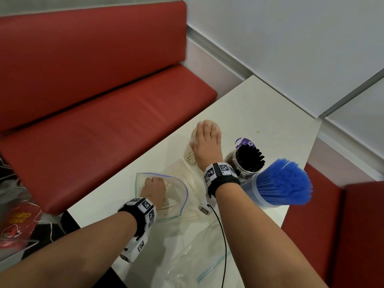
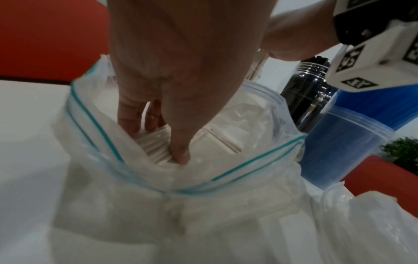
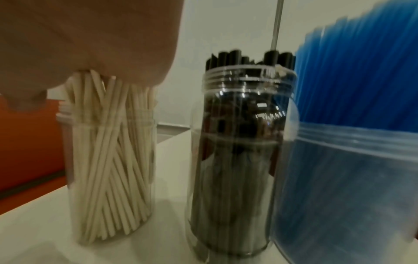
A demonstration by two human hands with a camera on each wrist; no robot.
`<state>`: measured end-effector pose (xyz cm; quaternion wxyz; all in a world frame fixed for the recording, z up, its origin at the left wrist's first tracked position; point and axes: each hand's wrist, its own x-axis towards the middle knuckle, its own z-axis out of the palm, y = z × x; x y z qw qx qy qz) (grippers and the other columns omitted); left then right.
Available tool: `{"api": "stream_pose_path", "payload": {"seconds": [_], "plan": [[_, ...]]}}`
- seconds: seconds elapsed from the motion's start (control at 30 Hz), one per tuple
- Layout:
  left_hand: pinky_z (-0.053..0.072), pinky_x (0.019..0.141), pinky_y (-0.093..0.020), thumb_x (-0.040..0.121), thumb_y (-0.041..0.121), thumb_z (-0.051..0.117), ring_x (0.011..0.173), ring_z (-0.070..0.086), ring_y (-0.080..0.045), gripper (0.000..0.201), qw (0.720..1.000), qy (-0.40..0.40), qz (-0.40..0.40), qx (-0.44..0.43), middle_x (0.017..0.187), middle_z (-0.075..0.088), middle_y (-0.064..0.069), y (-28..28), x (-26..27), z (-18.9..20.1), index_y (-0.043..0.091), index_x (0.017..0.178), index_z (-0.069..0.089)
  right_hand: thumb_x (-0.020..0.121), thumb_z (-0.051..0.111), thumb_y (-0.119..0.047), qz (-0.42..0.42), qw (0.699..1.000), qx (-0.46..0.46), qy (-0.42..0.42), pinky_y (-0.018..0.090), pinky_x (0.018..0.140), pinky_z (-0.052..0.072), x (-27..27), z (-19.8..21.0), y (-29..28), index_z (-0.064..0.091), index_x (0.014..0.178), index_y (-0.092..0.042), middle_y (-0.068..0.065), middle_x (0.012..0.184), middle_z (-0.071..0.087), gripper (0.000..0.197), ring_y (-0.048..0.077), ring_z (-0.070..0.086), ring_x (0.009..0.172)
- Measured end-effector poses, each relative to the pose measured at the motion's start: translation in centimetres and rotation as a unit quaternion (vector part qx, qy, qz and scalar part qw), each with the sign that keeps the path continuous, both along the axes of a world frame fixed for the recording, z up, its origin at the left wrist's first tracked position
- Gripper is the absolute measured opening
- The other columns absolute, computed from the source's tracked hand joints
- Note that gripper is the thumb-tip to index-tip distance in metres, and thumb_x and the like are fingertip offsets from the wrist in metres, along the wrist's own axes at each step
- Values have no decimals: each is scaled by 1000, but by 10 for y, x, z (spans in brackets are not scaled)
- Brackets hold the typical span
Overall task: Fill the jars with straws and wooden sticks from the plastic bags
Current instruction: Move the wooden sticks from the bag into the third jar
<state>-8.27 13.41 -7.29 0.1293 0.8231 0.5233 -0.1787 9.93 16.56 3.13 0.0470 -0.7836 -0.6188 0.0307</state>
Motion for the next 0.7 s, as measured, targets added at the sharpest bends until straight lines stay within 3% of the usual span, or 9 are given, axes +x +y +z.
{"api": "stream_pose_path", "payload": {"seconds": [0.07, 0.17, 0.23, 0.3, 0.37, 0.43, 0.5, 0.6, 0.7], "plan": [[43, 102, -28, 100, 14, 43, 125, 45, -23, 37, 1000, 9, -22, 3, 136, 44, -10, 0, -1, 0, 4, 135, 37, 108, 35, -35, -12, 999, -32, 23, 49, 125, -5, 1, 0, -1, -2, 161, -9, 10, 169, -7, 70, 31, -12, 155], [40, 103, -28, 100, 9, 40, 124, 49, -21, 33, 999, 3, -31, -13, 134, 47, -10, -2, 0, 3, 5, 132, 39, 107, 40, -26, -54, 989, 78, 115, 48, 125, 1, -7, 14, -2, 10, 162, -13, 16, 168, 5, 63, 37, -2, 155], [43, 100, -29, 98, 8, 44, 123, 50, -22, 31, 999, -18, 8, -38, 132, 49, -9, -2, 1, 8, 7, 129, 41, 104, 44, -14, -52, 966, 189, 169, 45, 124, 16, -20, 22, -8, 29, 157, -12, 20, 160, 28, 55, 35, 21, 149], [44, 97, -33, 97, 5, 42, 121, 51, -25, 29, 997, -31, 42, -63, 129, 51, -10, -2, 1, 13, 7, 126, 44, 99, 47, -4, -12, 940, 221, 259, 39, 109, 37, -42, 28, -18, 53, 142, -9, 13, 134, 56, 43, 26, 49, 125], [46, 95, -35, 98, 7, 42, 118, 54, -27, 29, 996, -39, 47, -71, 128, 53, -11, -2, 1, 17, 6, 126, 45, 94, 46, 0, 21, 924, 130, 360, 35, 87, 50, -67, 27, -32, 67, 117, -12, 4, 103, 67, 33, 18, 62, 92], [46, 98, -35, 99, 9, 39, 119, 55, -28, 29, 995, -35, 33, -85, 130, 55, -11, -4, 0, 20, 6, 127, 48, 92, 44, -1, 31, 905, -16, 424, 36, 77, 55, -89, 19, -48, 68, 100, -16, 8, 89, 70, 29, 22, 66, 77], [47, 98, -35, 100, 11, 40, 118, 57, -28, 29, 994, -45, 16, -93, 128, 58, -13, -3, -4, 24, 5, 125, 54, 92, 47, -3, 45, 911, -127, 389, 36, 82, 54, -101, 7, -64, 67, 96, -12, 14, 94, 71, 23, 29, 66, 85], [47, 94, -33, 99, 9, 40, 113, 61, -27, 28, 992, -72, 3, -106, 122, 64, -12, 1, -10, 29, 6, 119, 59, 97, 49, -5, 39, 930, -199, 306, 36, 88, 46, -103, -11, -83, 60, 93, -8, 21, 106, 66, 13, 32, 59, 98], [46, 96, -31, 98, 4, 39, 114, 61, -26, 31, 990, -69, -10, -120, 123, 64, -12, -1, -10, 38, 5, 119, 62, 104, 41, -6, 29, 938, -272, 213, 38, 95, 44, -103, -28, -95, 63, 118, 2, 23, 127, 63, 27, 35, 59, 118]]}}
